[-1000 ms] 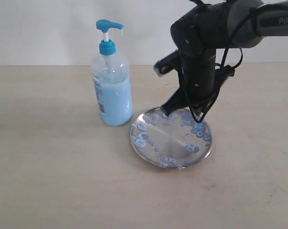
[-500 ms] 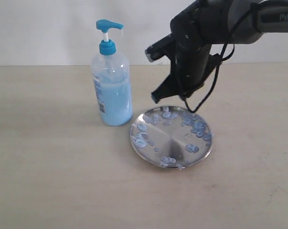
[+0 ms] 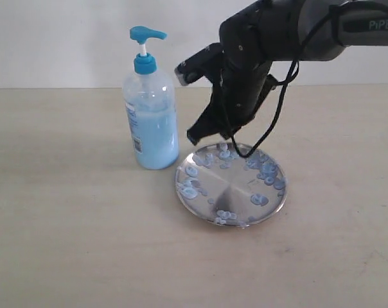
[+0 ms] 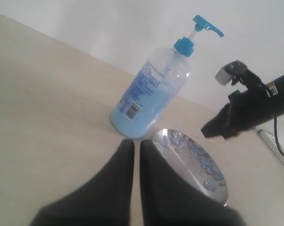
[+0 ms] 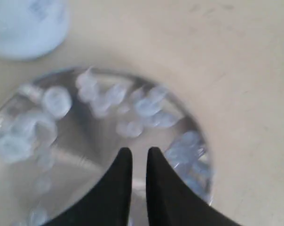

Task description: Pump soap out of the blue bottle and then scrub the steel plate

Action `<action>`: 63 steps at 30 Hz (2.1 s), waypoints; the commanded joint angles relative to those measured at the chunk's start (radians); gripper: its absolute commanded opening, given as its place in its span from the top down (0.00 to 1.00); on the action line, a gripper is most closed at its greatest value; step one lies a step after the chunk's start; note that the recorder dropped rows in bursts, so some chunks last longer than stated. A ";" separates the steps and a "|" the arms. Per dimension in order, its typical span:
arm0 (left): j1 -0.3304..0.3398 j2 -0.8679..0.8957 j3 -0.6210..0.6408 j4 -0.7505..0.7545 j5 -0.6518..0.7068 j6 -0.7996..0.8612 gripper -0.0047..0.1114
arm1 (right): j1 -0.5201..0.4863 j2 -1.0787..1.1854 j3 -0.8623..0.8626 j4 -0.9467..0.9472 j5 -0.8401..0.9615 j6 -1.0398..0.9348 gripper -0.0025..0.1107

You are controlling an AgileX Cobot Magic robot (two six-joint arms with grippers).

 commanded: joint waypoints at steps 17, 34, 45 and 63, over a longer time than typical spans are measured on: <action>-0.002 0.000 0.004 -0.005 -0.004 -0.006 0.92 | 0.004 0.021 0.024 -0.030 0.367 -0.524 0.98; -0.002 0.000 0.004 -0.005 -0.007 -0.006 0.92 | -0.005 -0.949 0.711 -0.184 -0.802 0.293 0.98; -0.002 0.000 0.004 -0.005 -0.008 -0.006 0.92 | -0.005 -1.805 1.314 -0.172 -0.454 0.548 0.98; -0.002 -0.008 0.004 -0.005 -0.004 -0.006 0.92 | -0.334 -2.037 1.314 -0.189 -0.304 0.417 0.98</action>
